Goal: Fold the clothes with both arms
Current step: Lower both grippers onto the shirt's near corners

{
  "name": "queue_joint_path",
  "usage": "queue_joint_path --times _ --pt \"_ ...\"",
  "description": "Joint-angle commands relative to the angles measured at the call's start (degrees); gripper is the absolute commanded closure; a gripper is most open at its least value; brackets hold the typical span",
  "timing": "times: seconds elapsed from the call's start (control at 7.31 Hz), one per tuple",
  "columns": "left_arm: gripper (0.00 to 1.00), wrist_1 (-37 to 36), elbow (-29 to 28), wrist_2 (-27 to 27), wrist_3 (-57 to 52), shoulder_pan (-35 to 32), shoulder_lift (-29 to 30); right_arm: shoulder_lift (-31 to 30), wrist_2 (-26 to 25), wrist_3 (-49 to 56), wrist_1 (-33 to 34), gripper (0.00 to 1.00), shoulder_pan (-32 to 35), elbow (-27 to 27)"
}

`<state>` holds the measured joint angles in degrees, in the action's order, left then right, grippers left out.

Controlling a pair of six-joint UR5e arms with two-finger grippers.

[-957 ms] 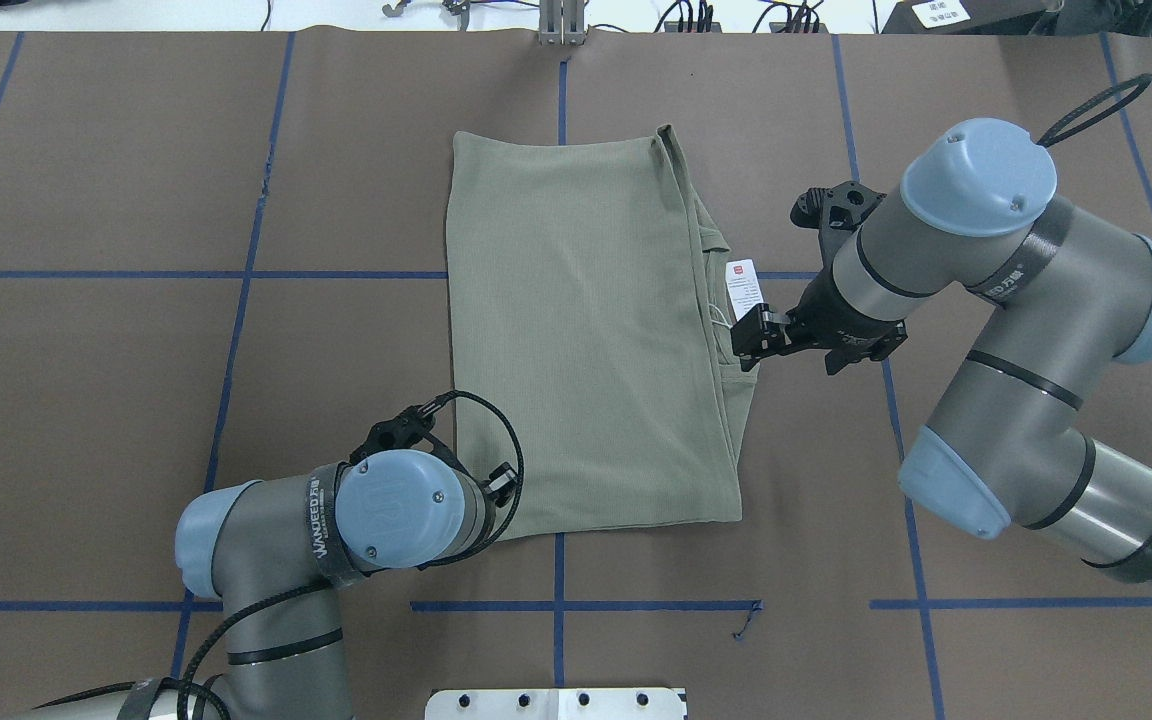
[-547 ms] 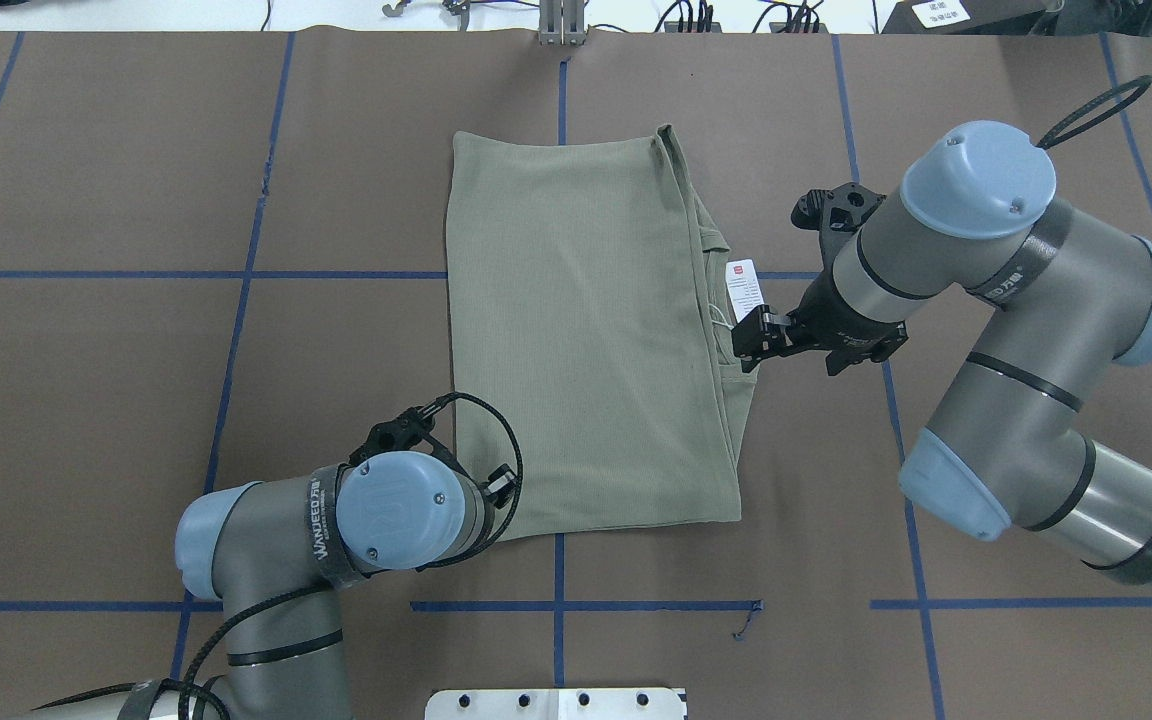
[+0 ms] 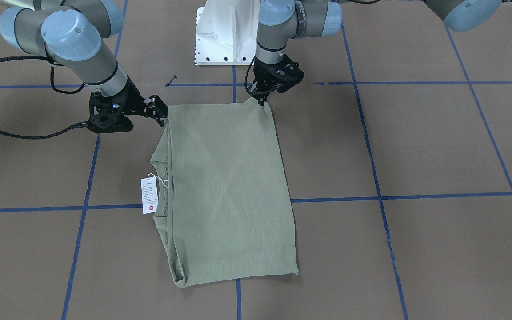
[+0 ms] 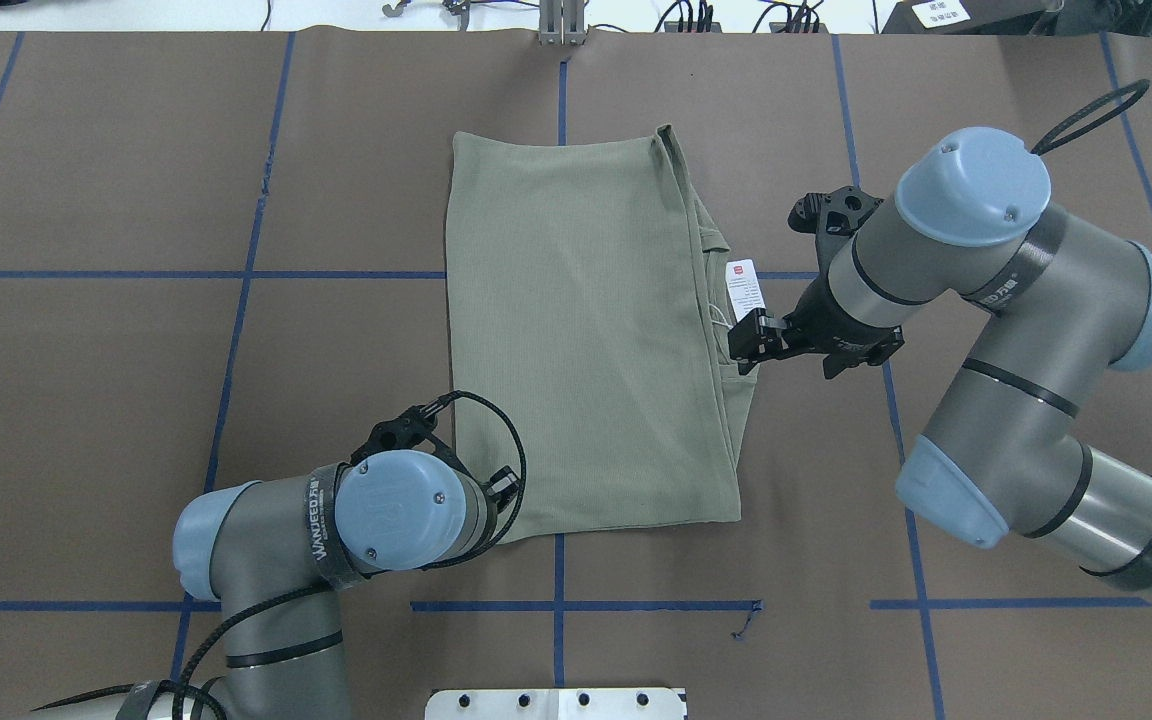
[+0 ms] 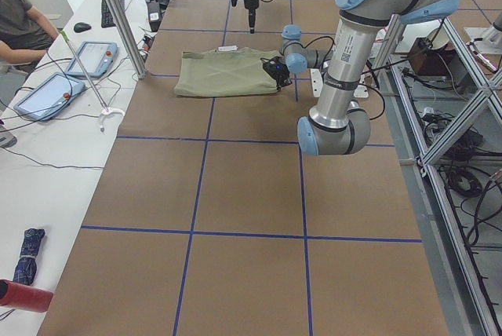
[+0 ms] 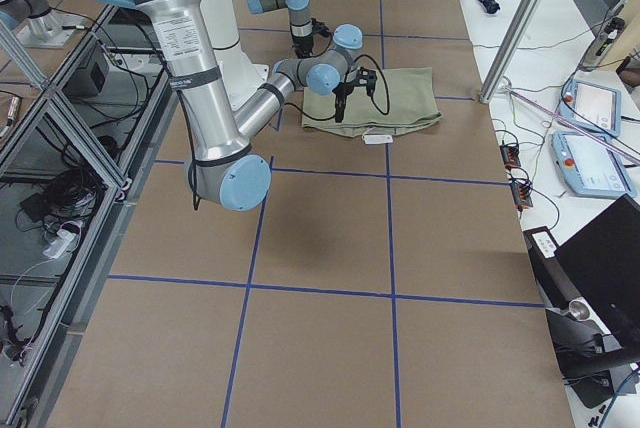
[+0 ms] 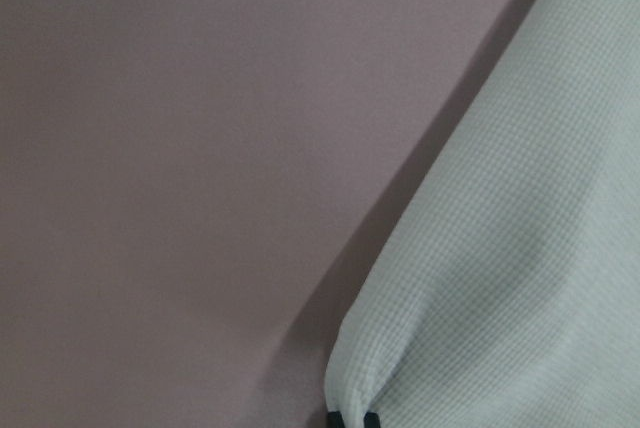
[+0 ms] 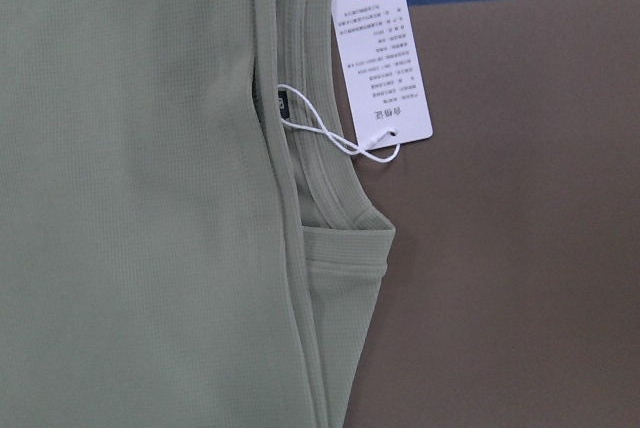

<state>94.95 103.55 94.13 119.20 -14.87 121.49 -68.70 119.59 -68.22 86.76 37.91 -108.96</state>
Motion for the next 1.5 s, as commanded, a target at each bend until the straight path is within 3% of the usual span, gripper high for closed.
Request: queue_joint_path --times 0.0,0.27,0.55,1.37 --pt "1.00 -0.8 1.8 0.2 -1.8 -0.1 0.1 0.6 -8.0 -19.0 -0.1 0.00 -8.1 -2.6" --pt "1.00 -0.9 2.6 1.2 -1.8 0.0 0.5 0.7 -13.3 -35.4 0.0 0.00 -13.3 -4.0" --pt "1.00 -0.9 2.9 1.3 -1.8 0.0 0.5 0.5 -20.6 -40.0 0.1 0.00 -18.3 -1.6" --pt "1.00 -0.8 3.3 1.4 -1.7 0.0 0.7 0.2 -20.7 -40.1 0.0 0.00 -18.6 2.5"
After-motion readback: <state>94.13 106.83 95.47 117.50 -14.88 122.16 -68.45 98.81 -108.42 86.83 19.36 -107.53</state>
